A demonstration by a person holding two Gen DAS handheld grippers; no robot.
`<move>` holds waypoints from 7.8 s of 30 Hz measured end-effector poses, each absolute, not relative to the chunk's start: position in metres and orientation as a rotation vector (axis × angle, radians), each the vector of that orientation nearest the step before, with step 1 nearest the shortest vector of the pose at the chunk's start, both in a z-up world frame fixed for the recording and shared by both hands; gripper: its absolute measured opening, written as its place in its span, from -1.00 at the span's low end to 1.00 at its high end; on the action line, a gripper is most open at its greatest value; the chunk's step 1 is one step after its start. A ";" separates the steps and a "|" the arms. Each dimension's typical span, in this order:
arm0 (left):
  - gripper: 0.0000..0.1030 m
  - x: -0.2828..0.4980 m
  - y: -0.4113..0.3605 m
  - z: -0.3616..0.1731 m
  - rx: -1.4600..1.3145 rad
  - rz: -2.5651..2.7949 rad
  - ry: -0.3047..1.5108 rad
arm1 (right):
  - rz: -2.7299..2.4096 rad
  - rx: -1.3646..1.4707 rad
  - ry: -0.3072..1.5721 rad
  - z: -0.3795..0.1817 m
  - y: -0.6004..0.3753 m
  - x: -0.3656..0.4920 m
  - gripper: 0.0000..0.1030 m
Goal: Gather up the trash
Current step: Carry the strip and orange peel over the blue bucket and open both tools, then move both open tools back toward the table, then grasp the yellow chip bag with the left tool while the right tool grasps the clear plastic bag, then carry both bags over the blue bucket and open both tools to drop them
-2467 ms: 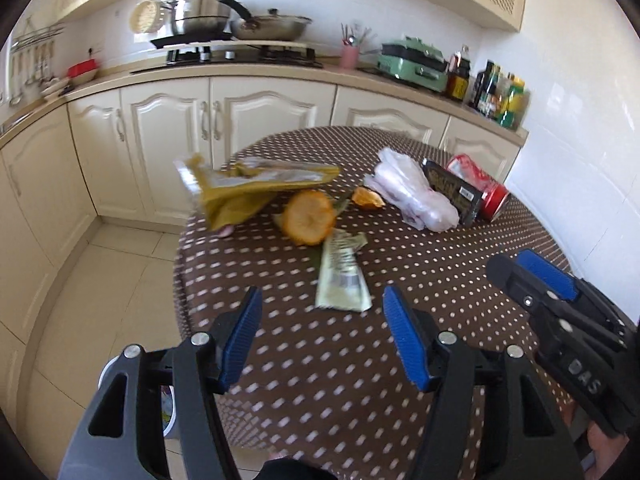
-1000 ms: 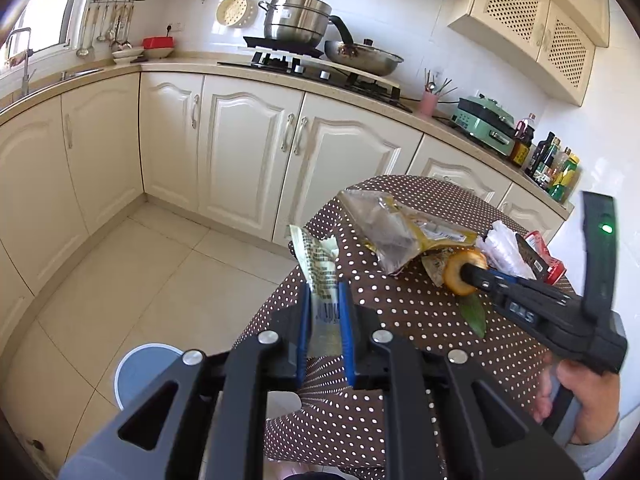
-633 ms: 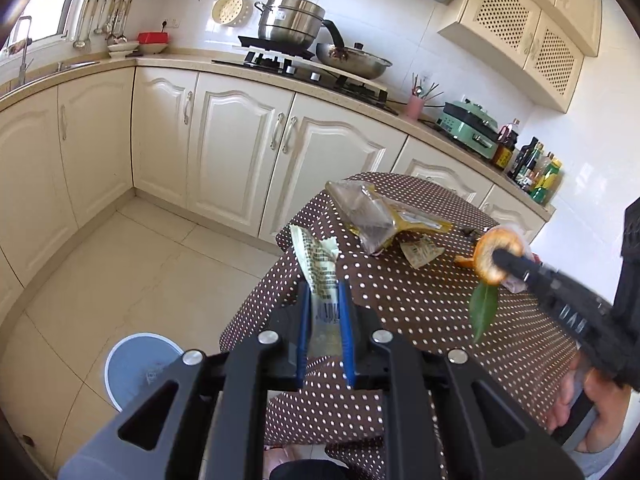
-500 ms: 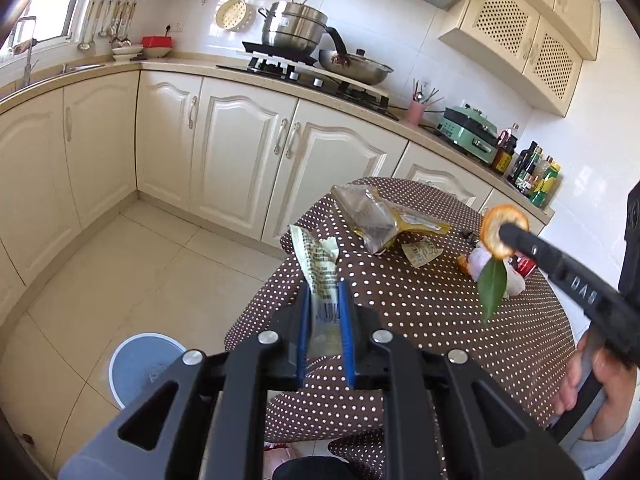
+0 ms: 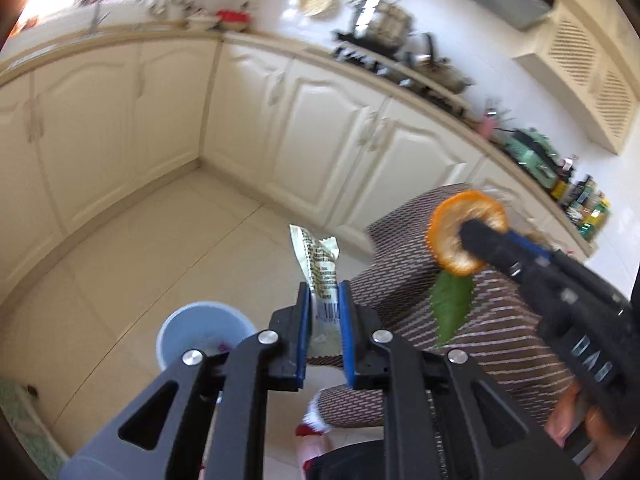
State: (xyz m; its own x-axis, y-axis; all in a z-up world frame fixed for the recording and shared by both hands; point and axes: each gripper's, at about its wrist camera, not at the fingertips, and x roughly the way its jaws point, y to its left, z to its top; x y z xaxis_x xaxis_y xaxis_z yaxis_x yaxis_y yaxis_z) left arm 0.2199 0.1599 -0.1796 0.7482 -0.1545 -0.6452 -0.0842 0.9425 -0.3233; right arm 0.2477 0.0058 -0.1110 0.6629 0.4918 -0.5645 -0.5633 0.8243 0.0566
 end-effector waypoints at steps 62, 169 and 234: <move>-0.14 0.259 0.286 -0.256 -0.416 0.224 0.864 | 0.646 -0.087 0.776 -0.226 0.131 0.321 -0.22; -0.97 0.250 0.264 -0.262 -0.408 0.161 0.865 | 0.563 -0.102 0.829 -0.208 0.067 0.305 -0.96; -0.22 0.265 0.268 -0.280 -0.458 0.106 0.912 | 0.566 -0.129 0.887 -0.233 0.092 0.320 -0.93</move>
